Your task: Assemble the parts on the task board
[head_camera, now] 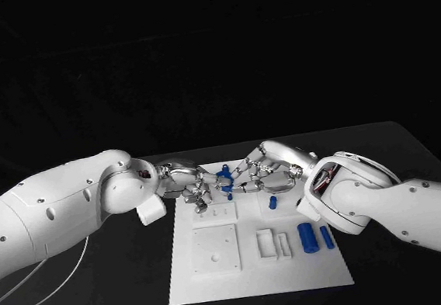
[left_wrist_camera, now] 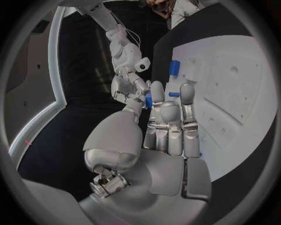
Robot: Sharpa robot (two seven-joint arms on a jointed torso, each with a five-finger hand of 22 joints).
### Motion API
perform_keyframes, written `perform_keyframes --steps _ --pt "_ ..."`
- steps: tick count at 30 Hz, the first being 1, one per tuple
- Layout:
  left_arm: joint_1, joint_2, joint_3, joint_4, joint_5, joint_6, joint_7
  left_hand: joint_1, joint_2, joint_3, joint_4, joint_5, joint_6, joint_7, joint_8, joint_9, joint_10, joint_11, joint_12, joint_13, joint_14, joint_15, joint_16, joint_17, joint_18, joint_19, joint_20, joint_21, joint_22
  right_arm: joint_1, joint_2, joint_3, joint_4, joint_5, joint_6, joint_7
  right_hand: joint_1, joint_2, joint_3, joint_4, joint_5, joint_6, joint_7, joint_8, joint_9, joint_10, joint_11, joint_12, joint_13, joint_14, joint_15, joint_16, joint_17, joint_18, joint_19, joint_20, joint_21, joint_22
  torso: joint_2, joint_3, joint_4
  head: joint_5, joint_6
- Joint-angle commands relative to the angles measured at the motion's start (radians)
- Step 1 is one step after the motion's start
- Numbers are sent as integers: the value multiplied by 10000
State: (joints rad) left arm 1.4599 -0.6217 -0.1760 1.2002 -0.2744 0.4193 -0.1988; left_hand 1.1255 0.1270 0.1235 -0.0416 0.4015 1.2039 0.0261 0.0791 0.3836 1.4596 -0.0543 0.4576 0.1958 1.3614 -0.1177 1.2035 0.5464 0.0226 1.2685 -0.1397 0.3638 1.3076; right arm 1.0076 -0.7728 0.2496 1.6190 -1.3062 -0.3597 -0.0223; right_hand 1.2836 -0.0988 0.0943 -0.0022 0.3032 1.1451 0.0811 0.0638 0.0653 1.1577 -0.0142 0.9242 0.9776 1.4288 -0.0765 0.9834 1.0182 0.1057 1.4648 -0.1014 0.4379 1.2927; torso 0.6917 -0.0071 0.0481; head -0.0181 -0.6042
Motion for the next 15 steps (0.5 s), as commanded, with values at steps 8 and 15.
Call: perform_keyframes --steps 8,15 --pt "11 3 6 39 -197 -143 105 72 127 1384 -1424 -44 172 -134 -15 1462 535 -94 1 -5 -2 -71 -33 7 -143 -18 -39 44 185 -54 47 -2 11 222 840 115 -255 48 -1142 597 716 -227 20 -11 -5 -81 49 -5 -92 -104 14 -21 -27 64 436 76 -111 -29 -3 0 -1 15 -26" --pt "11 1 6 47 -366 -221 125 97 130 1374 -1417 -53 162 -130 -20 1479 534 -91 -7 -4 -2 -70 -39 1 -139 -17 -37 41 185 -75 47 -3 65 319 1043 181 -189 123 -1599 875 845 -222 12 -13 -4 -61 52 51 -87 -104 12 -1 -25 65 437 77 -71 -8 0 11 -6 24 -27"
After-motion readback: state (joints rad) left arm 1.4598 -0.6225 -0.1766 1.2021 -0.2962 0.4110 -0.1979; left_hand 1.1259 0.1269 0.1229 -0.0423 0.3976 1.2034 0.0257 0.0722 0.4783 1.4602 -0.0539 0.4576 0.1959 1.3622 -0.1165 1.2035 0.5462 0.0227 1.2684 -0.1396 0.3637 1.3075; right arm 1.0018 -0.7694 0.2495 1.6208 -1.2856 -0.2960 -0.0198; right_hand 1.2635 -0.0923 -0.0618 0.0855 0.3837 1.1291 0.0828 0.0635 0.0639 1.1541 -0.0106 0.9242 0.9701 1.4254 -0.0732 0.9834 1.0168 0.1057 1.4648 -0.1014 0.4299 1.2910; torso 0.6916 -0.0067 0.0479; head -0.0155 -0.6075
